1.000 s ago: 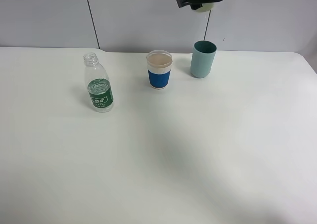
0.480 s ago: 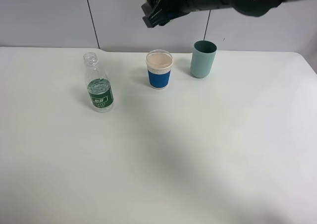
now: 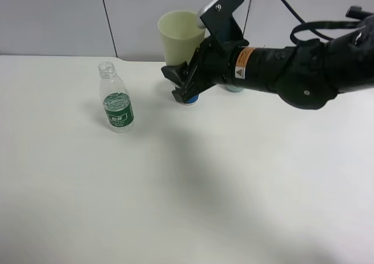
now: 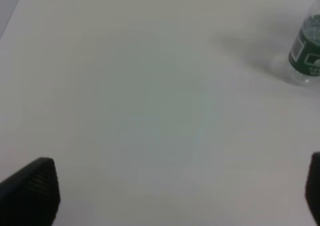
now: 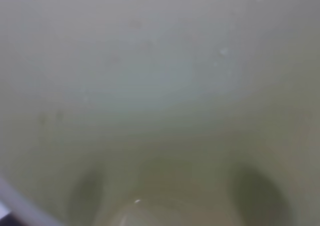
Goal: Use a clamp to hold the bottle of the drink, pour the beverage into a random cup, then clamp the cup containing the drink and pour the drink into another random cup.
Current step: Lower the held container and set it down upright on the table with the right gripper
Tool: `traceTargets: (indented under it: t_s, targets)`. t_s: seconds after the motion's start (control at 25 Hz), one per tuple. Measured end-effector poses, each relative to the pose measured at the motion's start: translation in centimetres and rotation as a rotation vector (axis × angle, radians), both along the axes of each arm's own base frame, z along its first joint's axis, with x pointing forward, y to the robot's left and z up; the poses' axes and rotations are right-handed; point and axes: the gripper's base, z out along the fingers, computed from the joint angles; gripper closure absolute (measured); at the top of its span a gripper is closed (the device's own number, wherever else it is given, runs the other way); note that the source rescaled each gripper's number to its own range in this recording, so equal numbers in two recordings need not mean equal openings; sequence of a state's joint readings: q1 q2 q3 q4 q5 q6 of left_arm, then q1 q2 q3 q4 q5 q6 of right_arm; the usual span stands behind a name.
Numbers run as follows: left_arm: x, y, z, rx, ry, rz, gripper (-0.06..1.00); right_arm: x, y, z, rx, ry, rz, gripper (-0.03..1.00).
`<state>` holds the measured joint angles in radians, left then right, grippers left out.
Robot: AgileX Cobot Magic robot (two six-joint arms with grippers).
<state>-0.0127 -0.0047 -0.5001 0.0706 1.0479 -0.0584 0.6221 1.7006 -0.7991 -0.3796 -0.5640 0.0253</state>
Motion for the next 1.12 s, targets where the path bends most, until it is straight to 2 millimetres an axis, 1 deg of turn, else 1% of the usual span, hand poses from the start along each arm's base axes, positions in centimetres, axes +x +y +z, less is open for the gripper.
traceTargets:
  t_s: [0.2,0.24,0.28,0.36,0.6,0.84,1.0,1.12]
  targets:
    - [0.0,0.0,0.0,0.0,0.0,0.0,-0.06,-1.8,-0.9,-3.6,0.007,0.043,0.026,0.95]
    - [0.0,0.0,0.0,0.0,0.0,0.0,-0.06,-1.8,-0.9,-3.6,0.007,0.043,0.026,0.95]
    - [0.0,0.0,0.0,0.0,0.0,0.0,-0.06,-2.3,-1.2,-4.8,0.008,0.046,0.027,0.95]
    - [0.0,0.0,0.0,0.0,0.0,0.0,-0.06,-2.6,-1.5,-5.8,0.011,0.053,0.022,0.95]
    - [0.0,0.0,0.0,0.0,0.0,0.0,-0.06,-2.3,-1.7,-8.6,0.031,0.094,-0.02,0.95]
    - [0.0,0.0,0.0,0.0,0.0,0.0,-0.06,-1.4,-2.4,-11.3,0.119,0.072,-0.055,0.95]
    - [0.0,0.0,0.0,0.0,0.0,0.0,-0.06,-1.5,-2.6,-13.4,0.099,0.114,-0.073,0.95]
    - [0.0,0.0,0.0,0.0,0.0,0.0,-0.06,-1.6,-2.7,-14.4,0.086,0.136,-0.078,0.95]
